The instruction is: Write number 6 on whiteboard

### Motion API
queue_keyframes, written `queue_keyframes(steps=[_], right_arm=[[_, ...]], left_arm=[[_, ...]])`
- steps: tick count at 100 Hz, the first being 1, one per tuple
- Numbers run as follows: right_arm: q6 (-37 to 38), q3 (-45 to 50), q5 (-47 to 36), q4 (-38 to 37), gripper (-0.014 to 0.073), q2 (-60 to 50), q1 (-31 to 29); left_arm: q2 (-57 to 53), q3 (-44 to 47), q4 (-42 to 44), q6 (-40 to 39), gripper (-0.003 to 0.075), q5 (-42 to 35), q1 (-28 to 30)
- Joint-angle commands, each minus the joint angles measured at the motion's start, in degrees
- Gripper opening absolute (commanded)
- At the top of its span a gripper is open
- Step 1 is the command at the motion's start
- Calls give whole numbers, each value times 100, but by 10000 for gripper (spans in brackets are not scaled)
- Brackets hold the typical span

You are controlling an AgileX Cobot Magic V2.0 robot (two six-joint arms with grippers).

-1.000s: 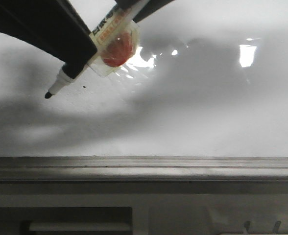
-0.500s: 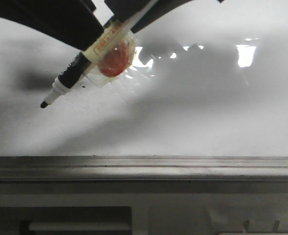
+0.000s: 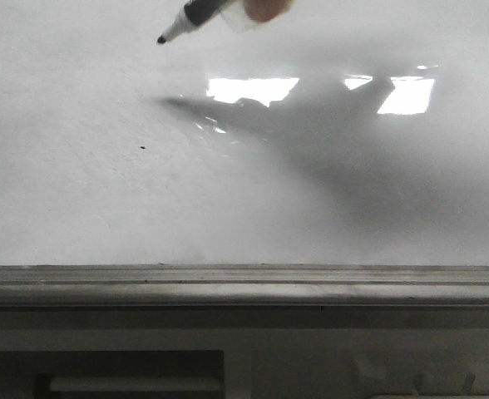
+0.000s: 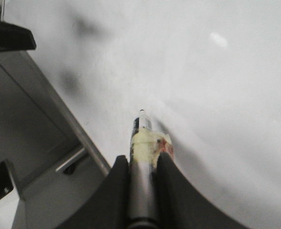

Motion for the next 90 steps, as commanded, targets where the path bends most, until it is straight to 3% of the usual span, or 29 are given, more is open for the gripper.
queue_keyframes(steps=[1, 14, 27, 42, 67, 80, 90], right_arm=[[-67, -77, -796, 218, -63, -207, -2], [-67, -56, -1100, 218, -63, -196, -79], [-67, 24, -1560, 218, -63, -171, -208], [-67, 24, -1488, 218, -63, 62, -302], [-67, 24, -412, 182, -63, 619, -302], [-31, 24, 141, -85, -60, 697, -291], [408, 24, 265, -540, -45, 653, -291]], left_arm=[[-126, 61, -528, -31, 481, -281, 408], [-227, 224, -769, -31, 481, -270, 780], [-227, 224, -797, -4, 481, -254, 799], [-227, 224, -962, 36, 481, -278, 799], [-227, 224, -966, 36, 481, -288, 799], [-227, 224, -976, 36, 481, -288, 799], [-227, 224, -976, 36, 481, -288, 799]])
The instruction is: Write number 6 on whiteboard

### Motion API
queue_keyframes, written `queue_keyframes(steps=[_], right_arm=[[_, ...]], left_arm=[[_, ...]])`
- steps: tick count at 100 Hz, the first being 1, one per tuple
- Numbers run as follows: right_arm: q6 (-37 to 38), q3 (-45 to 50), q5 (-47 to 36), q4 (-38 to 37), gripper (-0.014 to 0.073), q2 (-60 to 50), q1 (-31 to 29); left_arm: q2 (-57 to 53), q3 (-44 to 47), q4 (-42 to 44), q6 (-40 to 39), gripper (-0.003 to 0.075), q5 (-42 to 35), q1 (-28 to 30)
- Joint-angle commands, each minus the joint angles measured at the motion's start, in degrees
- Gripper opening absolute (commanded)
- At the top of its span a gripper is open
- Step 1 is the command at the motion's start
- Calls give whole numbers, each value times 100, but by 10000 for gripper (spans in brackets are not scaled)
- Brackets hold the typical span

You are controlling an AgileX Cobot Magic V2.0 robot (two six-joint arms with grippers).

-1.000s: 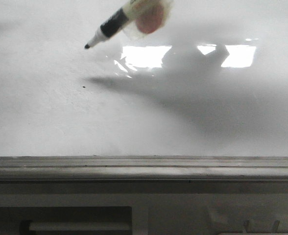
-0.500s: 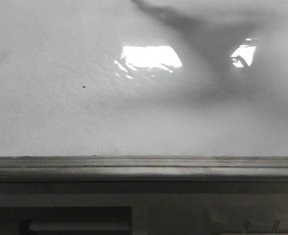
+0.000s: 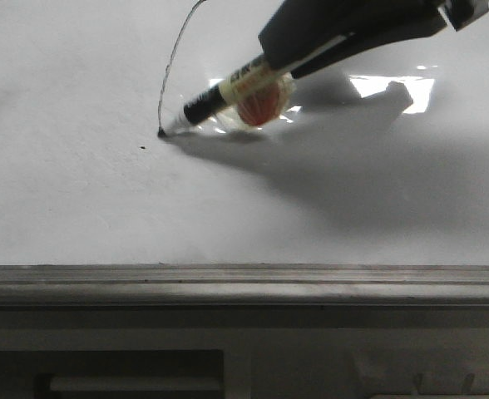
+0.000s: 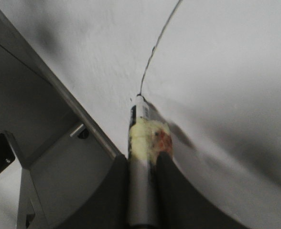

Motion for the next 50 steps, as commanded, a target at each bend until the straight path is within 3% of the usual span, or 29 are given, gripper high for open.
queue_keyframes(steps=[1, 21, 50], right_arm=[[354, -126, -249, -650, -45, -83, -58], [1279, -126, -393, -1727, -45, -544, -58], [1334, -126, -1010, -1753, -45, -821, -58]], left_arm=[[-37, -138, -315, -3, 481, -261, 30], [-37, -138, -341, -3, 481, -261, 30], [-37, -138, -492, 126, 481, -261, 30]])
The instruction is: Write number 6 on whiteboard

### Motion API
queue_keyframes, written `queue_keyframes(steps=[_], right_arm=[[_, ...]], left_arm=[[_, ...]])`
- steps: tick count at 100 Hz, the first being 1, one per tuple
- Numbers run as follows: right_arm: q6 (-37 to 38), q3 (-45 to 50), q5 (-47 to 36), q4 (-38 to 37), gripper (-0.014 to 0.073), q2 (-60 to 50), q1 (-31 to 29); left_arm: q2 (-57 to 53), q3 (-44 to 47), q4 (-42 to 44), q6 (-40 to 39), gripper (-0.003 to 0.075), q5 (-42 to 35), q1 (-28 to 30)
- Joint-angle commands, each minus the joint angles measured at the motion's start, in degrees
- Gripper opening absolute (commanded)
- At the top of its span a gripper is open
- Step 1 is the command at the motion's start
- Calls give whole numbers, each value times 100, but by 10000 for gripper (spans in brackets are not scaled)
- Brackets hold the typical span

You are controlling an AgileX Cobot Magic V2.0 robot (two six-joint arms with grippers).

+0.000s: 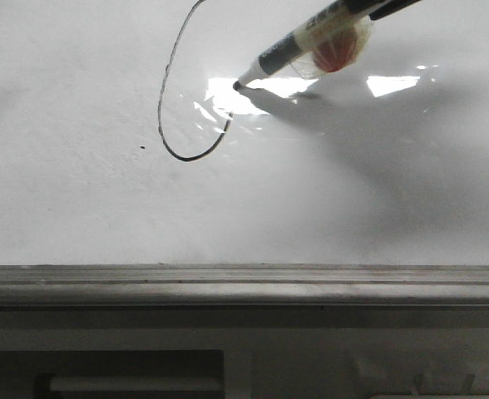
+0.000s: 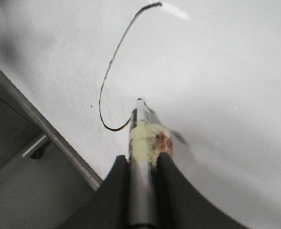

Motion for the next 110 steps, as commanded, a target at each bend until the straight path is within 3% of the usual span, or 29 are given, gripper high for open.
queue_keyframes(steps=[1, 25, 45, 66, 87, 110], right_arm=[[18, -136, -680, -104, -45, -2, -63], [-393, -240, -819, 429, -45, 432, 145], [-394, -406, -937, 430, -45, 731, 546], [-404, -418, -588, 430, -45, 422, 573], [-334, -418, 143, 430, -45, -308, 368], [-334, -420, 994, 452, -45, -354, 153]], left_arm=[[-37, -138, -337, 62, 481, -261, 30], [-37, -138, -337, 75, 481, -261, 30], [-37, -138, -337, 75, 481, -261, 30], [-37, -138, -398, 211, 481, -114, 7], [-24, -150, -803, 1114, 481, 152, -833], [173, -150, -803, 1283, 480, 139, -1930]])
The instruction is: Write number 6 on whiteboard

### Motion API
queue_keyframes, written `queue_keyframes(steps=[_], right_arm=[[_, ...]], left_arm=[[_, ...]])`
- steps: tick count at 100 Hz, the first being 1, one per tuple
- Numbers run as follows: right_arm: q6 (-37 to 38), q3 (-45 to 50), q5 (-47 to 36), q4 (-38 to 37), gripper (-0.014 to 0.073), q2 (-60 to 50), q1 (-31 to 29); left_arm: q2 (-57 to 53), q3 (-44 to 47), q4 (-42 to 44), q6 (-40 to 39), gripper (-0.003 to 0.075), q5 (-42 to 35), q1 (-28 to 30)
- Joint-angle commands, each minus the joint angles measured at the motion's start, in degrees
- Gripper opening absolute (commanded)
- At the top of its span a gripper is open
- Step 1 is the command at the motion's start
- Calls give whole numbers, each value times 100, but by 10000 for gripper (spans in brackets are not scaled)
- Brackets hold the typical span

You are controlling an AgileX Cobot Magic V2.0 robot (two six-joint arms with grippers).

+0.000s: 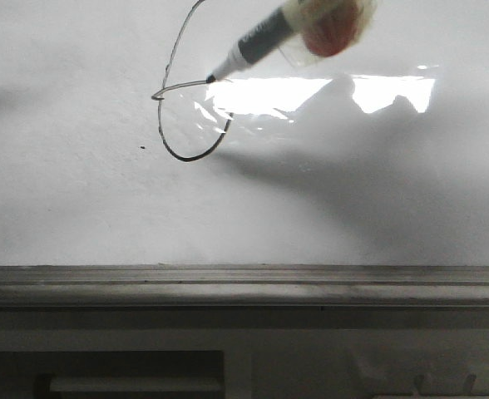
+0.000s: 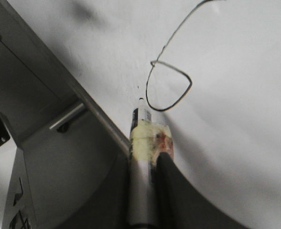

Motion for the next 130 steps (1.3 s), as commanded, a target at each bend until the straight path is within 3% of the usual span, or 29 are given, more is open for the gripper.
queue_keyframes(steps=[1, 43, 59, 130], right_arm=[[-10, -153, -3, 142, -45, -84, -51], [-10, -1073, 1025, 247, -46, 340, -41], [-10, -1298, 1361, 247, -46, 578, -28], [-76, -1354, 1367, 247, -46, 677, 148]], left_arm=[[109, -155, -339, 43, 480, -167, -387], [978, -155, -339, 242, 439, -1114, -2006], [1170, -165, -339, 325, 439, -1420, -2340], [1435, -165, -314, 483, 438, -1597, -2453]])
